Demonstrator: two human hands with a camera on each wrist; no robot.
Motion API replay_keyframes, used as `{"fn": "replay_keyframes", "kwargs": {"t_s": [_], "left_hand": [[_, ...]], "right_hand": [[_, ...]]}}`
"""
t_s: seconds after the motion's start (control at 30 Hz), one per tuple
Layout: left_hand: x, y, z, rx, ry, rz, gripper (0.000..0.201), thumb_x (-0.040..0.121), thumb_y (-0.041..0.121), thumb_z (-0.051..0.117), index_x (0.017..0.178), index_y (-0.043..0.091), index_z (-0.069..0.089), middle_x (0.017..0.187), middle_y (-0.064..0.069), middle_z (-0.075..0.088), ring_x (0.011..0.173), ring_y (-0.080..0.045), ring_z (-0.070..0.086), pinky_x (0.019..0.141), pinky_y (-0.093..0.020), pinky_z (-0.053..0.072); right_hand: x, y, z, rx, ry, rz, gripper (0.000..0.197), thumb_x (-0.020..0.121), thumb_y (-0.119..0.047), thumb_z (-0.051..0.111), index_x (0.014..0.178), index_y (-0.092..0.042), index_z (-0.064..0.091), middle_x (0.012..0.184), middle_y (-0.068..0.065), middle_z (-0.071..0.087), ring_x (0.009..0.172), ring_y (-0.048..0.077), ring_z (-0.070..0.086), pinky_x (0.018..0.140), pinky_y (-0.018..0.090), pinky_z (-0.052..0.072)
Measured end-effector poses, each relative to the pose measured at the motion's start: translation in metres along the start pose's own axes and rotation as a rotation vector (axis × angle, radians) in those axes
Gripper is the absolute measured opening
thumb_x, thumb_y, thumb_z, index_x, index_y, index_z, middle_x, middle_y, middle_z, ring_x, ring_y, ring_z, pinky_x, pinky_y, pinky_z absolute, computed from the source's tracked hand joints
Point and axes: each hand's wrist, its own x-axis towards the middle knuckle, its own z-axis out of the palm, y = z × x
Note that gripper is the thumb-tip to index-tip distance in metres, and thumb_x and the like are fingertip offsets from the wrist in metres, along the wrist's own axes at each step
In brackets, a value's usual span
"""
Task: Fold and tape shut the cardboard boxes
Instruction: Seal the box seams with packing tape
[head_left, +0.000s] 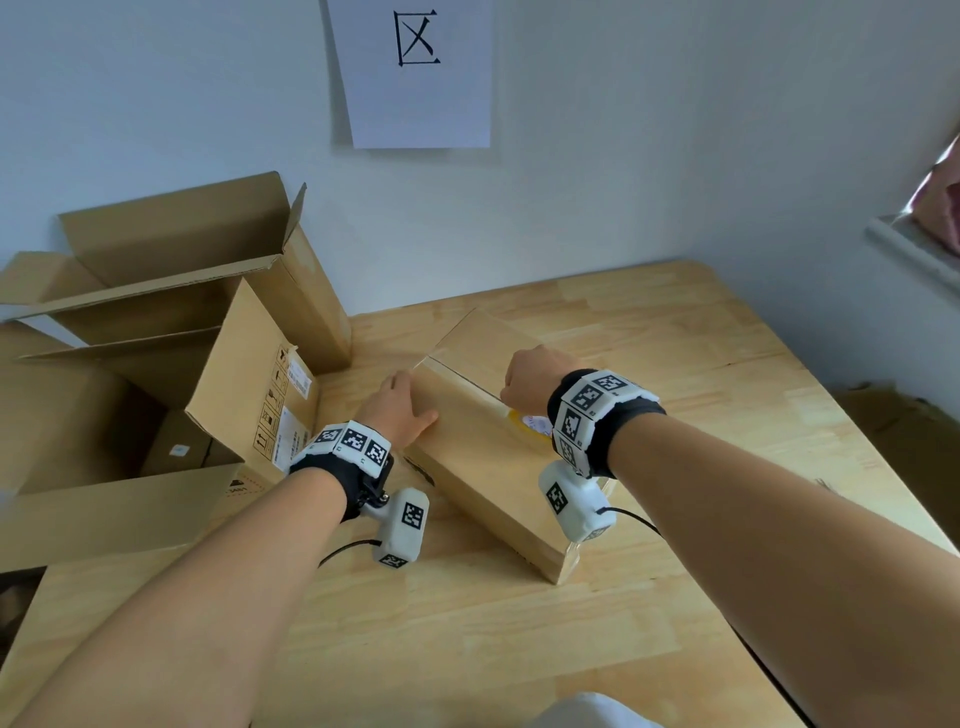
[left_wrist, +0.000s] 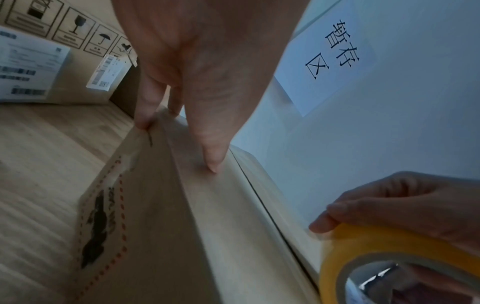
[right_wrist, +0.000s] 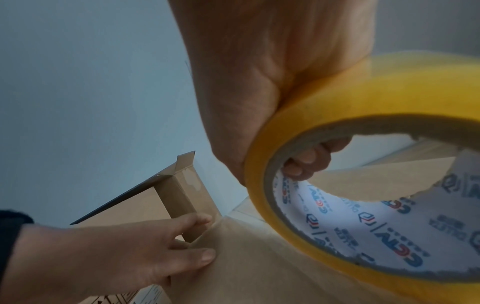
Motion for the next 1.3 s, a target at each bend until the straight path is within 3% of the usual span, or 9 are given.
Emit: {"fn": "replay_keyframes", "kwargs": {"t_s": [0.1, 0.2, 0.3, 0.47, 0.63, 0.8, 0.97, 1.17, 1.3], "left_hand": [[0.003, -0.005, -0.008, 0.057, -0.058, 0.035, 0.087, 0.094, 0.042, 0.053, 0.152, 0.012, -0.003, 0.159, -0.003, -0.013, 0.146, -0.026, 0.012, 0.115, -0.044, 0.023], [0.012, -0.002, -0.021, 0.272, -0.113, 0.056, 0.096, 0.09, 0.052, 0.052, 0.151, 0.015, -0.012, 0.158, 0.0, -0.02, 0.147, -0.025, -0.01, 0.117, -0.051, 0.002], [0.022, 0.006, -0.036, 0.357, -0.215, 0.077, 0.102, 0.086, 0.055, 0.057, 0.15, 0.022, -0.015, 0.156, 0.004, -0.025, 0.145, -0.028, -0.015, 0.115, -0.055, -0.004], [0.034, 0.02, -0.046, 0.476, -0.35, 0.085, 0.106, 0.083, 0.057, 0.06, 0.149, 0.028, -0.017, 0.155, 0.008, -0.028, 0.145, -0.036, -0.011, 0.111, -0.063, 0.001], [0.025, 0.032, -0.055, 0.551, -0.395, 0.143, 0.096, 0.091, 0.05, 0.054, 0.151, 0.017, -0.014, 0.157, 0.003, -0.021, 0.147, -0.03, -0.003, 0.115, -0.043, 0.011], [0.024, 0.038, -0.057, 0.647, -0.399, 0.173, 0.094, 0.092, 0.049, 0.052, 0.151, 0.015, -0.013, 0.159, 0.003, -0.017, 0.147, -0.029, 0.004, 0.112, -0.039, 0.02], [0.028, 0.043, -0.049, 0.79, -0.424, 0.249, 0.086, 0.096, 0.042, 0.049, 0.151, 0.015, -0.011, 0.159, 0.003, -0.018, 0.147, -0.028, 0.0, 0.114, -0.051, 0.017], [0.027, 0.042, -0.024, 0.6, -0.398, 0.242, 0.068, 0.098, 0.016, 0.033, 0.151, 0.012, -0.01, 0.158, 0.002, -0.021, 0.147, -0.024, 0.004, 0.117, -0.039, 0.018], [0.023, 0.032, 0.002, 0.545, -0.188, 0.27, 0.066, 0.096, 0.015, 0.03, 0.151, 0.011, -0.006, 0.159, -0.001, -0.015, 0.147, -0.017, -0.001, 0.119, -0.034, 0.009]], "right_hand": [[0.003, 0.0, 0.0, 0.006, -0.02, 0.014, 0.03, 0.084, -0.017, 0.052, 0.054, -0.014, 0.046, 0.055, 0.001, 0.045, 0.048, 0.019, 0.041, 0.047, 0.019, 0.033], [0.006, 0.0, -0.001, 0.004, -0.033, 0.015, 0.029, 0.083, -0.016, 0.053, 0.055, -0.014, 0.048, 0.056, 0.002, 0.048, 0.049, 0.02, 0.043, 0.046, 0.019, 0.033], [0.009, -0.001, -0.001, -0.003, -0.038, 0.012, 0.027, 0.083, -0.018, 0.054, 0.056, -0.014, 0.049, 0.057, 0.002, 0.049, 0.049, 0.02, 0.044, 0.047, 0.02, 0.034], [0.009, 0.0, 0.0, -0.012, -0.035, 0.005, 0.027, 0.085, -0.019, 0.053, 0.059, -0.015, 0.05, 0.059, 0.001, 0.05, 0.053, 0.02, 0.048, 0.05, 0.021, 0.038], [0.012, 0.003, -0.001, 0.001, -0.051, 0.016, 0.026, 0.087, -0.02, 0.052, 0.062, -0.013, 0.049, 0.062, 0.001, 0.051, 0.054, 0.019, 0.048, 0.05, 0.022, 0.037], [0.016, 0.004, -0.001, 0.028, -0.059, 0.038, 0.024, 0.081, -0.02, 0.055, 0.059, -0.012, 0.052, 0.063, 0.004, 0.055, 0.053, 0.022, 0.048, 0.052, 0.022, 0.04], [0.017, 0.004, -0.001, 0.003, -0.057, 0.037, 0.02, 0.082, -0.021, 0.057, 0.065, -0.011, 0.056, 0.068, 0.004, 0.06, 0.056, 0.022, 0.053, 0.054, 0.023, 0.043], [0.016, 0.001, -0.002, -0.033, -0.048, 0.029, 0.021, 0.086, -0.021, 0.052, 0.067, -0.012, 0.053, 0.068, 0.002, 0.057, 0.058, 0.019, 0.052, 0.053, 0.022, 0.041], [0.016, -0.001, -0.004, -0.046, -0.053, 0.035, 0.023, 0.087, -0.021, 0.052, 0.066, -0.012, 0.05, 0.067, 0.002, 0.054, 0.057, 0.018, 0.05, 0.054, 0.023, 0.04]]}}
